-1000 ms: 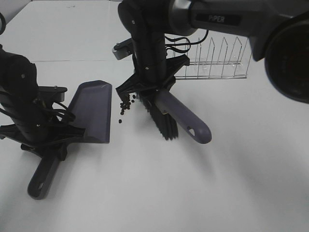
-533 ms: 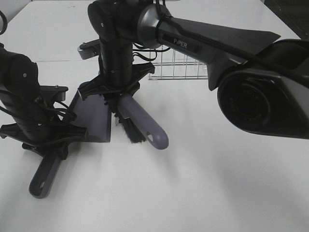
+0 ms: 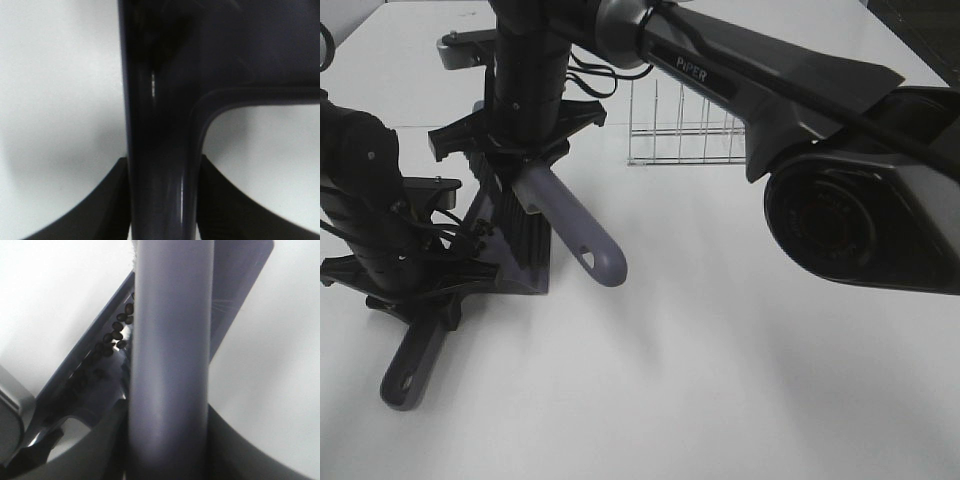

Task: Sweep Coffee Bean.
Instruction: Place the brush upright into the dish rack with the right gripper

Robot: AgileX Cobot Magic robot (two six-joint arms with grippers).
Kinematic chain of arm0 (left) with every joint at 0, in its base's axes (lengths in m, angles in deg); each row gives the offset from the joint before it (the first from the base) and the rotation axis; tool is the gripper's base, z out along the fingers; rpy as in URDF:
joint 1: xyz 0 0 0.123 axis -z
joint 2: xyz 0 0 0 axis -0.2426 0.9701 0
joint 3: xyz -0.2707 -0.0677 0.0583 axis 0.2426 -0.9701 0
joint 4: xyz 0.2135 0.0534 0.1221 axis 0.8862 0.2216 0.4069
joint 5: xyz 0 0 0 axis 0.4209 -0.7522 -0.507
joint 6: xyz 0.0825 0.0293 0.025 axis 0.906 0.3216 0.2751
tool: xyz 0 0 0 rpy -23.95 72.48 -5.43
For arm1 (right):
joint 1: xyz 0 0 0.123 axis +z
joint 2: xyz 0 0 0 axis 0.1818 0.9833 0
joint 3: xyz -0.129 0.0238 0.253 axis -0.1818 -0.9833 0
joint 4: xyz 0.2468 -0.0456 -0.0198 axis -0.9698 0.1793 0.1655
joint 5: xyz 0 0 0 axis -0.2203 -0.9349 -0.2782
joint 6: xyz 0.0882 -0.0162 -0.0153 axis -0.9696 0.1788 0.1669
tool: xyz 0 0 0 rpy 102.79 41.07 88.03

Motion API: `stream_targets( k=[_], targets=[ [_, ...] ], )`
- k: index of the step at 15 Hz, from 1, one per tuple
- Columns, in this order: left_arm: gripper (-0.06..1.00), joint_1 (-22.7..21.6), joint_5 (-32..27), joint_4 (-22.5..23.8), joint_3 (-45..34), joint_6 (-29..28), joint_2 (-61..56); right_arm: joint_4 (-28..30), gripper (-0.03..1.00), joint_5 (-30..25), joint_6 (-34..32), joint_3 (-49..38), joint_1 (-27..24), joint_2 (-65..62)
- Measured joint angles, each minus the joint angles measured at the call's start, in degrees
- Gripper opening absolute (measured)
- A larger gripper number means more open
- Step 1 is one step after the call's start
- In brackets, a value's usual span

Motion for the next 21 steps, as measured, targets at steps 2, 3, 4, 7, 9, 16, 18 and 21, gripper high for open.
stream_targets(
  k=[2, 3, 4, 7, 9, 16, 18, 21],
  targets=[
    [0.35, 0.00, 0.00, 0.00, 0.06, 0.17, 0.00, 6.59, 0.31, -0.17, 0.00, 0.11, 0.00, -2.35],
    [0.35, 0.00, 0.00, 0.00, 0.06, 0.23, 0.00, 9.97, 0.31, -0.23, 0.11, 0.11, -0.06, -3.84],
    [0.35, 0.00, 0.00, 0.00, 0.06, 0.29, 0.00, 12.32, 0.31, -0.29, 0.57, 0.11, -0.06, -5.50],
    [0.35, 0.00, 0.06, 0.00, 0.06, 0.29, 0.06, 15.87, 0.31, -0.23, 2.69, -1.09, -1.03, -11.57],
    [0.35, 0.00, 0.06, 0.00, 0.06, 0.29, 0.06, 16.96, 0.31, -0.11, 3.55, -6.19, -3.67, -15.53],
    [0.35, 0.00, 0.00, 0.00, 0.06, 0.29, 0.06, 17.65, 0.31, -0.23, 0.40, -31.51, -13.87, -24.52],
    [0.35, 0.00, -0.17, 0.00, 0.06, 0.29, 0.00, 17.13, 0.31, -0.34, 0.57, -35.12, -15.64, -24.64],
    [0.35, 0.00, -0.17, 0.00, 0.00, 0.69, -0.74, 16.79, 0.31, -0.23, 0.57, -35.18, -19.31, -24.69]
  ],
)
